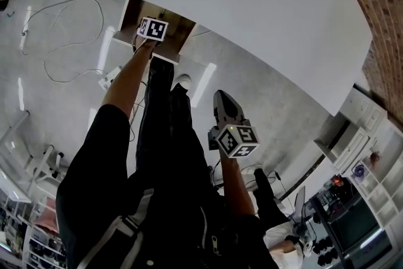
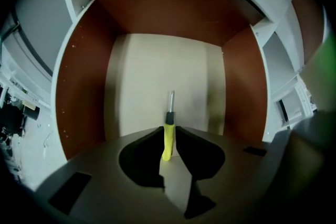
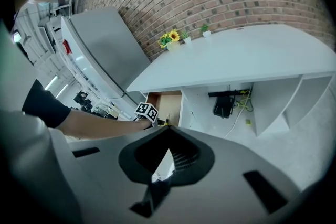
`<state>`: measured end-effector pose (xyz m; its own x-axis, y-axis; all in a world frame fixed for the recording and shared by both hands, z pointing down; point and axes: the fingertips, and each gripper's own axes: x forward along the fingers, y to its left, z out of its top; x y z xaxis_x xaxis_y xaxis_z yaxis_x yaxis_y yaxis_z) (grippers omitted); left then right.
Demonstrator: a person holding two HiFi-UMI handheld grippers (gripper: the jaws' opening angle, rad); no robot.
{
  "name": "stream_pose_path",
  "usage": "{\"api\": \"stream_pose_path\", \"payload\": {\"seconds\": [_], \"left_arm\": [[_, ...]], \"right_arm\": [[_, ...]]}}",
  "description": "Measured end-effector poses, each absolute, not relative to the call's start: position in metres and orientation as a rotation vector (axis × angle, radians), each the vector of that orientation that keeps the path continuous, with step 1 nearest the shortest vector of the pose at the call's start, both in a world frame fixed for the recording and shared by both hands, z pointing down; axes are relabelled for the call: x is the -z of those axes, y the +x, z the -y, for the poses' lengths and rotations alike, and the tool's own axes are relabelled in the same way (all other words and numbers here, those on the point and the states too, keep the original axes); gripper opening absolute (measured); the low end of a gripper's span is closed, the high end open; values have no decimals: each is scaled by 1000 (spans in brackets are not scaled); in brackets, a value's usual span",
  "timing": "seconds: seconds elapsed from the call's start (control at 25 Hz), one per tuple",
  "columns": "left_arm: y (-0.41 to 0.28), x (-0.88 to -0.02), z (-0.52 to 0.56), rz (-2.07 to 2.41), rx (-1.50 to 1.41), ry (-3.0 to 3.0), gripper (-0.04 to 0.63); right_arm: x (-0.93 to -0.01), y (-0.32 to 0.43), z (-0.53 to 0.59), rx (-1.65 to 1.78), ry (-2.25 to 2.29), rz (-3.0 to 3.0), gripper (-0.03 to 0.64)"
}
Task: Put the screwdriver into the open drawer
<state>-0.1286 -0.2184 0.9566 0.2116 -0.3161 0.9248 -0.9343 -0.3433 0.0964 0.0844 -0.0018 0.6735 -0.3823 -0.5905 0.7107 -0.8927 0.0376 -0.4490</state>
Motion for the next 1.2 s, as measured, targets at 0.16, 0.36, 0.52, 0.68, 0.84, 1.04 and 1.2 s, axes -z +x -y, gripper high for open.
{"api": "stream_pose_path", "payload": {"seconds": [0.16, 0.36, 0.52, 0.68, 0.84, 1.04, 1.2], "left_arm": [[-139, -924, 209, 1183, -1128, 1819, 81], [-126, -866, 185, 1160, -1030, 1935, 40], [-119, -799, 162, 1141, -968, 2030, 30], [-112, -721, 153, 1167, -901, 2200, 28], [-114, -648, 157, 1249, -804, 2281, 26], [-126, -572, 164, 1389, -700, 2349, 26], [-137, -521, 169, 1462, -611, 2372, 26]], "right_arm": [[-662, 84, 10, -1251, 1521, 2025, 6], [-642, 91, 24, -1157, 1527, 2061, 6], [-615, 89, 41, -1050, 1533, 2117, 6], [-586, 83, 54, -946, 1533, 2183, 6], [-560, 82, 70, -856, 1524, 2248, 6], [-522, 81, 84, -758, 1525, 2347, 5], [-486, 76, 92, -686, 1531, 2454, -2]]}}
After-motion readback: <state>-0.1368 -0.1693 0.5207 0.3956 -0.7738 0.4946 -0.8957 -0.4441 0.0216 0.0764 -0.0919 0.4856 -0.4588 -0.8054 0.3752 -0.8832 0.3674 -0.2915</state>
